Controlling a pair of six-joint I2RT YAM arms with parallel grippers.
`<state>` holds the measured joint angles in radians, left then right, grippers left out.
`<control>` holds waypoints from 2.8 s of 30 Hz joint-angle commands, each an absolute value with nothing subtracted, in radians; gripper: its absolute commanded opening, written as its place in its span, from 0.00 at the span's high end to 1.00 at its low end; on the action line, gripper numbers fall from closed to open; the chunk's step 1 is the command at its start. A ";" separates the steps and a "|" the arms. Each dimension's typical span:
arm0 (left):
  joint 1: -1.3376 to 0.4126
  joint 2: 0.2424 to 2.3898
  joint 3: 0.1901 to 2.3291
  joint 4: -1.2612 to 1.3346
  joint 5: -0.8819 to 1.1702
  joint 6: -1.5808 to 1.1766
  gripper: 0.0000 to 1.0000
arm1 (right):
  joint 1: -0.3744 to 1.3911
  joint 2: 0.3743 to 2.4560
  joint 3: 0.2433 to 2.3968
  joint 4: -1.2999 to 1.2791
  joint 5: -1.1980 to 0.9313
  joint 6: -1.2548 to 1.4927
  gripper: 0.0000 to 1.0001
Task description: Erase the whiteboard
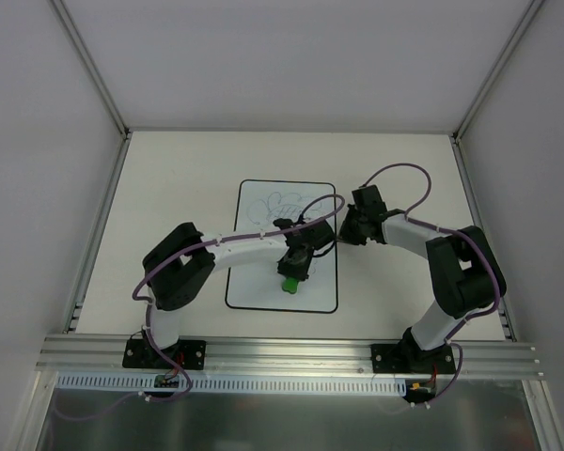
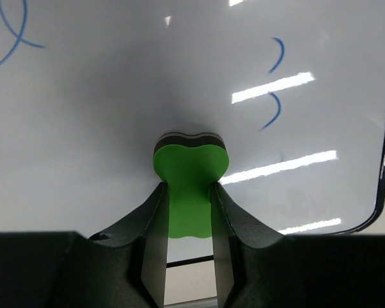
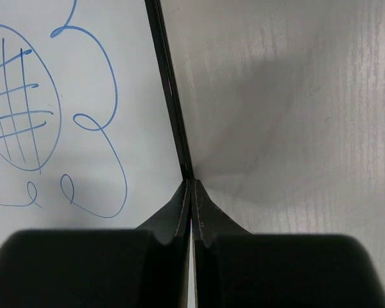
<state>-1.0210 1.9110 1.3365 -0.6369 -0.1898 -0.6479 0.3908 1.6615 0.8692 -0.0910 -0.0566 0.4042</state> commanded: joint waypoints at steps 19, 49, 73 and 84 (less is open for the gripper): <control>-0.963 2.115 1.601 -0.617 -0.155 -0.574 1.00 | 0.368 1.713 0.802 -0.069 -0.155 0.448 1.00; -1.101 2.053 1.405 -0.756 -0.026 -0.606 1.00 | 0.367 1.726 0.813 -0.075 -0.135 0.439 1.00; -0.537 1.908 1.361 -0.652 -0.255 -0.552 1.00 | 0.370 1.727 0.815 -0.075 -0.109 0.371 0.99; -0.661 2.081 1.489 -0.615 -0.132 -0.554 1.00 | 0.379 1.726 0.828 -0.084 -0.098 0.348 0.99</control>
<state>-0.5732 1.9980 1.4601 -0.6422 -0.2173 -0.5571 0.3672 1.6840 0.8402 0.0162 -0.1673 0.3908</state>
